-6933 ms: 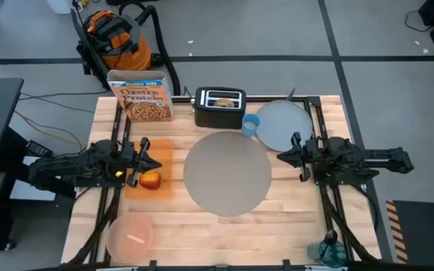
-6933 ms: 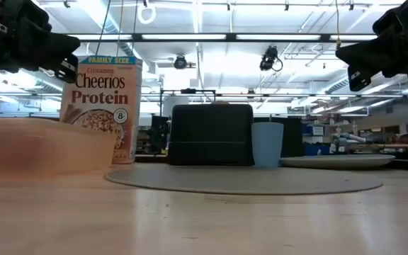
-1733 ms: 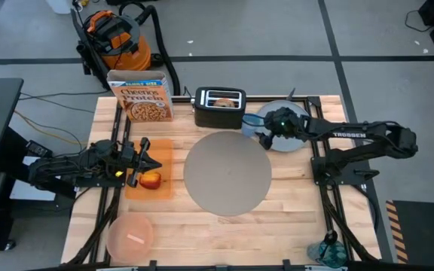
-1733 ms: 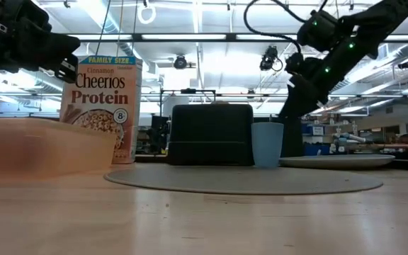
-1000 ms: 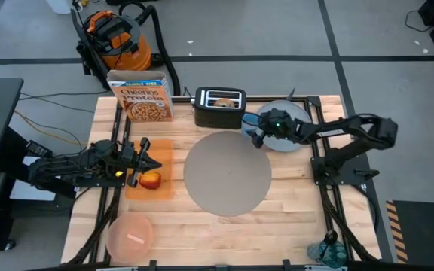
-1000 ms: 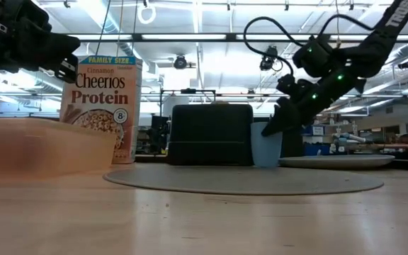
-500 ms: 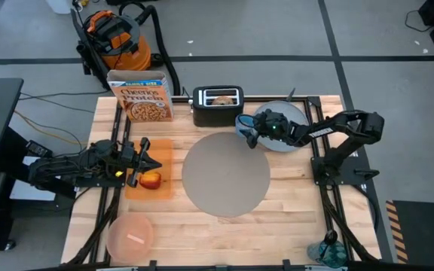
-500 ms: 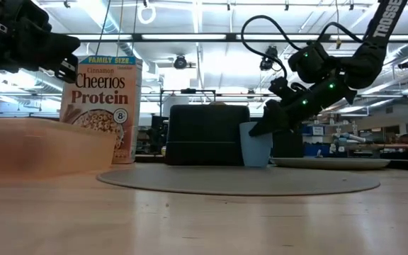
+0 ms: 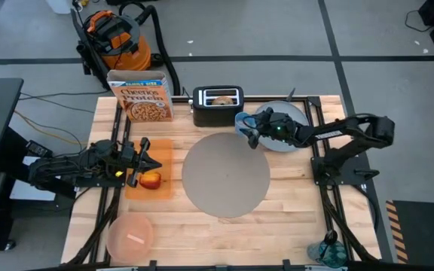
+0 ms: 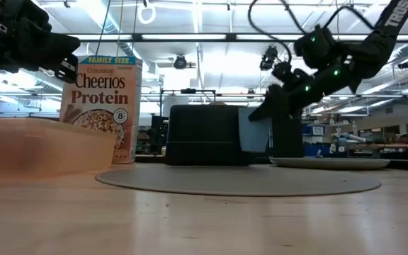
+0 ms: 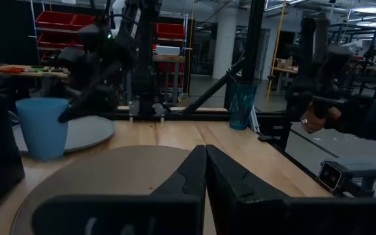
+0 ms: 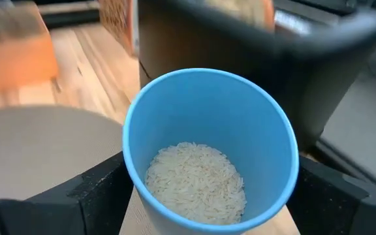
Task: Arrange a breakfast setting
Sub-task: Adjust the blue cup on the table
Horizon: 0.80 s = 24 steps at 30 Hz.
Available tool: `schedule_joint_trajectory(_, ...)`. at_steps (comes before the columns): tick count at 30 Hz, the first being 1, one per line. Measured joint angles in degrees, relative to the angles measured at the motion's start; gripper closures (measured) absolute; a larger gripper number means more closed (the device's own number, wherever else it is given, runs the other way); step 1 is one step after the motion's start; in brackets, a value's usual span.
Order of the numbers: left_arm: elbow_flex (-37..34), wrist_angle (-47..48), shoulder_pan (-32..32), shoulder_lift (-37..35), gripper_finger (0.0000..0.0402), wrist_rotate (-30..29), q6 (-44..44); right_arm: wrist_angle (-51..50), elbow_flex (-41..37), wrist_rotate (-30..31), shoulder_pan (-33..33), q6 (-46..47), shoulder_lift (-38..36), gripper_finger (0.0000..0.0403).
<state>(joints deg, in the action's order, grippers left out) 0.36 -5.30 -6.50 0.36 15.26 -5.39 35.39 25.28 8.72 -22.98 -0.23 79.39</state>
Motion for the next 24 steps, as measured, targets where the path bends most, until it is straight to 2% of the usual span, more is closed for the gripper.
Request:
schedule_joint_trajectory(7, -0.02, -0.02, -0.02, -0.02, 0.0386, 0.00, 0.00, -6.32, 0.04, -2.10, 5.48, 0.67, -7.83, 0.0056)
schedule_joint_trajectory(11, -0.01, 0.00, -0.02, 0.00, 0.0386, 0.00, 0.00, -11.20, 0.04, 3.47, 10.95, 1.14, -10.51, 0.0056)
schedule_joint_trajectory(14, -0.02, 0.00, -0.02, 0.00, 0.0386, -0.01, 0.00, -13.88, 0.04, 10.32, 13.83, 0.59, -11.70, 0.0056)
schedule_joint_trajectory(17, -0.01, 0.00, 0.00, -0.02, 0.0386, 0.00, 0.00, -15.56, 0.04, 14.89, 13.64, 2.91, -10.91, 0.0056)
schedule_joint_trajectory(24, -0.01, 0.00, -0.02, -0.02, 0.0386, -0.01, 0.01, -13.05, 0.04, 16.03, 12.25, 7.10, -2.19, 0.0056)
